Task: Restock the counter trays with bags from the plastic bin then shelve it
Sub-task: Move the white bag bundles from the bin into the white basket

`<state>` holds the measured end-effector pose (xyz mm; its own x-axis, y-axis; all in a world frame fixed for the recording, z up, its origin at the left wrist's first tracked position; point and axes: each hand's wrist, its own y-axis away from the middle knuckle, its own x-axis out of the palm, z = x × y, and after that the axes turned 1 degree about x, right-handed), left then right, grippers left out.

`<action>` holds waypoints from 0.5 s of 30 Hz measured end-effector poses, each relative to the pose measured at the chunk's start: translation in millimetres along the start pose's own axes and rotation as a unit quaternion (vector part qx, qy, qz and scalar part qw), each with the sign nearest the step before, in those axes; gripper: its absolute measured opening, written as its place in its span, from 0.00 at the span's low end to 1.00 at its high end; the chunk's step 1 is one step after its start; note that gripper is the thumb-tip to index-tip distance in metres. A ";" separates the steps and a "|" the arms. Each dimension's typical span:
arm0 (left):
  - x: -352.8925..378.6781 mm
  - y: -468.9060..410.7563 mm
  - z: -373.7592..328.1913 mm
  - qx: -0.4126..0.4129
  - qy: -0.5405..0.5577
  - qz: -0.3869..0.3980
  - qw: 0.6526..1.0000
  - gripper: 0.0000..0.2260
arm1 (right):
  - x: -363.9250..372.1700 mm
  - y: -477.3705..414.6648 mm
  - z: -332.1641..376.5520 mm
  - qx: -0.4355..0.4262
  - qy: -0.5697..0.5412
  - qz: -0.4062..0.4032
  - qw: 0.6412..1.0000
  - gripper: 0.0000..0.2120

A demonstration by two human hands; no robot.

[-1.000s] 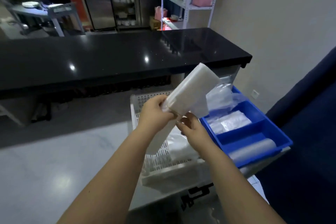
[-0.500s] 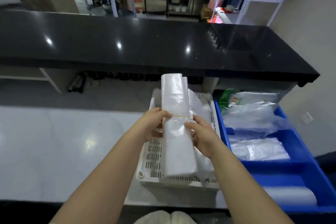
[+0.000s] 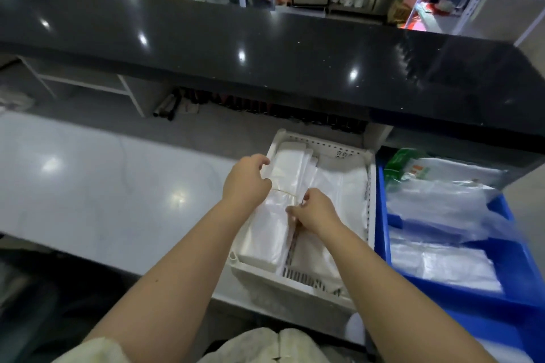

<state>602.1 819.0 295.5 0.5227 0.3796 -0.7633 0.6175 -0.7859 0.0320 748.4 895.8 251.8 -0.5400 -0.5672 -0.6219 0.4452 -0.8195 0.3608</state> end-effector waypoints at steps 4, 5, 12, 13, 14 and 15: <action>-17.8 15.3 18.6 0.007 -0.094 -0.028 0.995 0.19 | -2.4 4.4 27.0 -0.155 0.147 -0.049 0.976 0.16; -22.4 20.9 25.2 0.008 -0.117 -0.038 0.992 0.19 | 0.9 5.7 37.2 -0.204 0.151 -0.017 0.967 0.17; -61.6 82.5 97.1 -0.094 -0.209 -0.093 0.969 0.21 | 70.3 32.3 91.6 -0.433 0.259 0.137 0.853 0.20; -68.6 94.5 110.3 -0.114 -0.218 -0.099 0.964 0.22 | 84.6 37.2 98.1 -0.450 0.273 0.135 0.840 0.19; -76.1 106.5 123.3 -0.134 -0.226 -0.104 0.959 0.22 | 98.6 42.8 105.4 -0.467 0.283 0.132 0.827 0.19; -85.0 118.4 136.3 -0.152 -0.235 -0.109 0.954 0.22 | 112.6 48.9 113.8 -0.484 0.287 0.129 0.817 0.19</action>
<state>550.7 627.1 276.2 0.0862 0.2010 -0.9758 0.8605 -0.5087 -0.0288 628.1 782.5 278.5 -0.0388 -0.3522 -0.9351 0.9972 -0.0731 -0.0138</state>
